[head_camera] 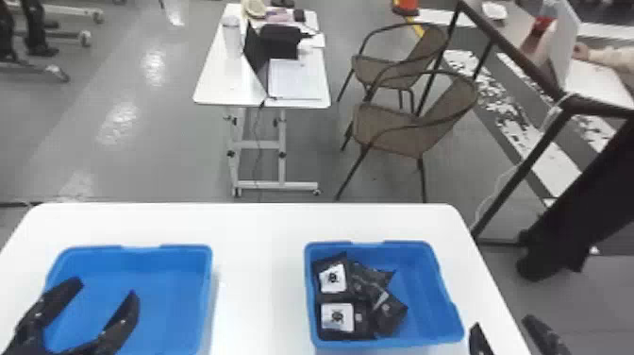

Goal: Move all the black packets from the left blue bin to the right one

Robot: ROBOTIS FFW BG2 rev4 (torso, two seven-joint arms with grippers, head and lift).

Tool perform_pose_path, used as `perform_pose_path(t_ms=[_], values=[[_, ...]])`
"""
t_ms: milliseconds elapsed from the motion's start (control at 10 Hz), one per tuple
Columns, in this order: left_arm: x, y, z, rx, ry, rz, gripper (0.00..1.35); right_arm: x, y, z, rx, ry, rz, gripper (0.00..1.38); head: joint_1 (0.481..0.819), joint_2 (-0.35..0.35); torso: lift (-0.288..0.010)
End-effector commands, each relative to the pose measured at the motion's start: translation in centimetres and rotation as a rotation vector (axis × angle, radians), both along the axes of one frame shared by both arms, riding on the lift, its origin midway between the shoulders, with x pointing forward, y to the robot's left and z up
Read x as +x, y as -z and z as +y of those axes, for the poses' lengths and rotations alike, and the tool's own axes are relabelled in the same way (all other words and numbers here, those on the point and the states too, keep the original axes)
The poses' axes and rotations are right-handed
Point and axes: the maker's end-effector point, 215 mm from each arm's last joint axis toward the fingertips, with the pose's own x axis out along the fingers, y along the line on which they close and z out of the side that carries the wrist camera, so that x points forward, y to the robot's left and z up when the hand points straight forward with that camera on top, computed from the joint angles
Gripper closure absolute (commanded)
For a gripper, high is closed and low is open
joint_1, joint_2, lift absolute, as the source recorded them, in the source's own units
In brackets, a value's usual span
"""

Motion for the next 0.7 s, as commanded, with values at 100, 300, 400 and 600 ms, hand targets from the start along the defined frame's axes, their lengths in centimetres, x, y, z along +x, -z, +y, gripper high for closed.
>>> perform_pose_path(t_ms=[100,300,400,600], values=[[-0.02,0.23,-0.17,-0.01,0.0,0.008,0.19,0.25,-0.05,0.43,0.017,0.003,-0.007,0.23,0.695,-0.144,0.0],[0.15,0.04,0.06,0.003,0.009,0.005,0.19,0.35,0.01,0.67,0.025,0.001,-0.008,0.23,0.695,-0.142,0.0],[0.16,0.02,0.04,0.003,0.011,0.005,0.19,0.35,0.06,0.67,0.026,0.001,-0.006,0.23,0.695,-0.138,0.0],[0.13,0.22,-0.11,-0.005,0.008,0.011,0.19,0.34,0.07,0.62,0.029,0.003,-0.006,0.23,0.695,-0.136,0.0]])
